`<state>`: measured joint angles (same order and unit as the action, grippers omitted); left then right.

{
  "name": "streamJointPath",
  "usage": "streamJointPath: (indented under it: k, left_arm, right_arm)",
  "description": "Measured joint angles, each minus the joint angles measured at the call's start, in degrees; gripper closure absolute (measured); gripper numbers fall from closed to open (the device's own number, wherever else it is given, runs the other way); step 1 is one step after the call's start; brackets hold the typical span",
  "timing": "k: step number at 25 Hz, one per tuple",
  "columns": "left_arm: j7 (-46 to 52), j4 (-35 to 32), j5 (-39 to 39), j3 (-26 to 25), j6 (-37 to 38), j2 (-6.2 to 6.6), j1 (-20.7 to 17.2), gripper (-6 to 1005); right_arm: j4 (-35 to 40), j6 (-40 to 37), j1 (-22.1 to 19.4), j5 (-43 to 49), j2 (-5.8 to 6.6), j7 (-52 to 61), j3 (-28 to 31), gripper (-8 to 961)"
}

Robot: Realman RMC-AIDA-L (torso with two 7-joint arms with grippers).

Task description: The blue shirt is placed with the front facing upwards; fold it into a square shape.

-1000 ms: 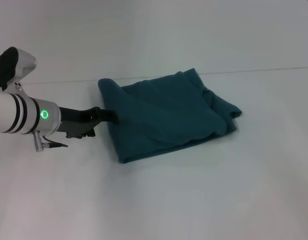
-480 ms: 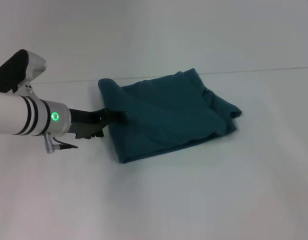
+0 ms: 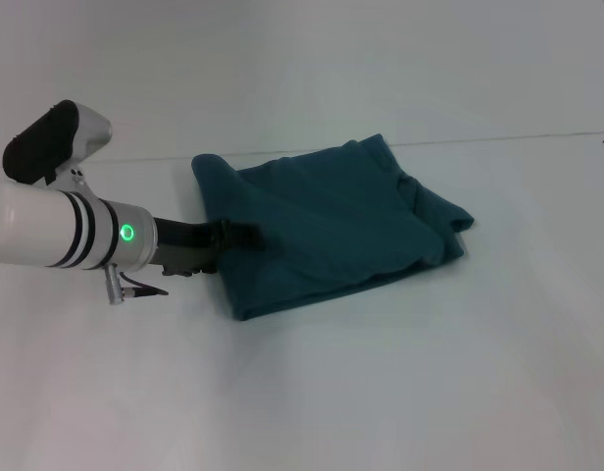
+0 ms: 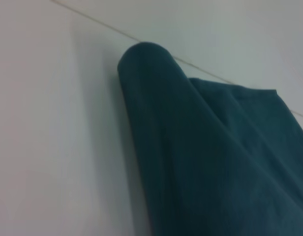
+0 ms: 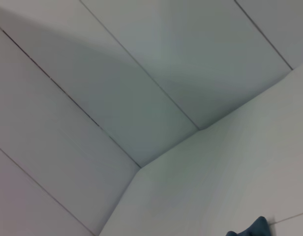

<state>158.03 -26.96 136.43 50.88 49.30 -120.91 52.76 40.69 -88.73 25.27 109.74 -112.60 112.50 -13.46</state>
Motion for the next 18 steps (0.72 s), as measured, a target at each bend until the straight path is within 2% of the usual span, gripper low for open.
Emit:
streamJointPath:
  k: [6,17,18]
  left_arm:
    - [-0.7,1.1,-0.1,0.0,-0.5,-0.09,0.6,125]
    - [-0.4,1.6,0.0,2.3,0.0,-0.14,1.8,188]
    - [-0.4,1.5,-0.1,2.2,0.0,-0.14,1.6,294]
  right_arm:
    - [-0.7,0.1,1.1,0.1,-0.18,0.1,-0.8,41]
    - [-1.2,0.2,1.2,-0.1,-0.18,0.1,-1.2,41]
    - [-1.2,0.1,1.2,-0.1,-0.18,0.1,-1.3,41]
